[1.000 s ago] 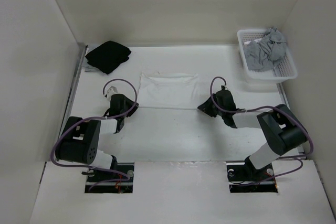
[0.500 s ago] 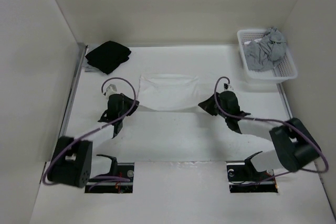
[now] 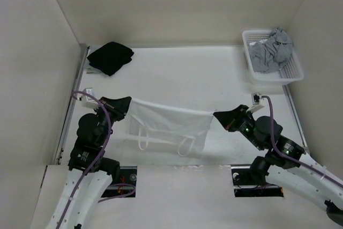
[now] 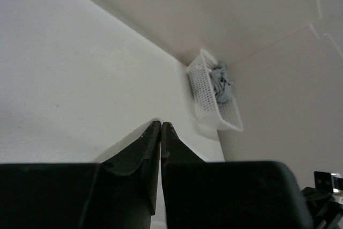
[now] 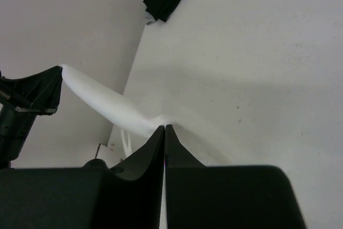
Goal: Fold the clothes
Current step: Fold the tank top
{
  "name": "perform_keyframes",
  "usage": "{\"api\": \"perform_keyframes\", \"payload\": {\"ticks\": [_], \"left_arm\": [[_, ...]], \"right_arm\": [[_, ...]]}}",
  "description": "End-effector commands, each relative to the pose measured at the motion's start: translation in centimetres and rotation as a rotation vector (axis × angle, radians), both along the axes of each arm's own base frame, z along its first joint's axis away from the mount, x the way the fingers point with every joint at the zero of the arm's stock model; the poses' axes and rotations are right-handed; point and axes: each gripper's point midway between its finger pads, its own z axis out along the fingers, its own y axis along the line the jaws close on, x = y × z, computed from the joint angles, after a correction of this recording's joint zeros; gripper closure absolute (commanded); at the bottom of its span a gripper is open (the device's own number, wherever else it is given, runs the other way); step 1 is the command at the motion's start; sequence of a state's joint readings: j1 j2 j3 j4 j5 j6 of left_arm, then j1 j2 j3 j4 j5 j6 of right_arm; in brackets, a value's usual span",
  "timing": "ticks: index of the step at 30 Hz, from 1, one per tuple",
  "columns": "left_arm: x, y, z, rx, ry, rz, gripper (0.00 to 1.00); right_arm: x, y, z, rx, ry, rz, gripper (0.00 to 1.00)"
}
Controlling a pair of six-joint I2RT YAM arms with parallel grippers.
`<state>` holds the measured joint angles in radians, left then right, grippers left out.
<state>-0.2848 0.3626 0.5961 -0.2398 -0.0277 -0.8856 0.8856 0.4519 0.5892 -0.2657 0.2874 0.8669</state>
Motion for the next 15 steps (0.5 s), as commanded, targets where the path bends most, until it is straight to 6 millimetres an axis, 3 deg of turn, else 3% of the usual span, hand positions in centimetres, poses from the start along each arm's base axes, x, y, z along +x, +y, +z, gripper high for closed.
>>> {"api": "perform_keyframes", "payload": {"ticks": [1,6,12,15], "left_arm": [[0.9,0.2,-7.0,0.074,0.229,0.018,0.98],[6.1,-0.4,-11.0,0.083,0.309,0.046,0.97],[13.9,-0.8,-14.2,0.074,0.366,0.097,0.97],[16.3,-1.5,-15.0,0.050,0.384,0.088,0.97]], "right_arm": [[1.0,-1.2,-3.6,-0.185,0.090,-0.075,0.96],[6.8,0.0,-5.9,-0.224,0.114,-0.091,0.96],[16.1,-0.9,-9.0,-0.177,0.193,-0.135,0.96],[19.3,-1.5,-10.2,-0.174,0.227,-0.153,0.97]]}}
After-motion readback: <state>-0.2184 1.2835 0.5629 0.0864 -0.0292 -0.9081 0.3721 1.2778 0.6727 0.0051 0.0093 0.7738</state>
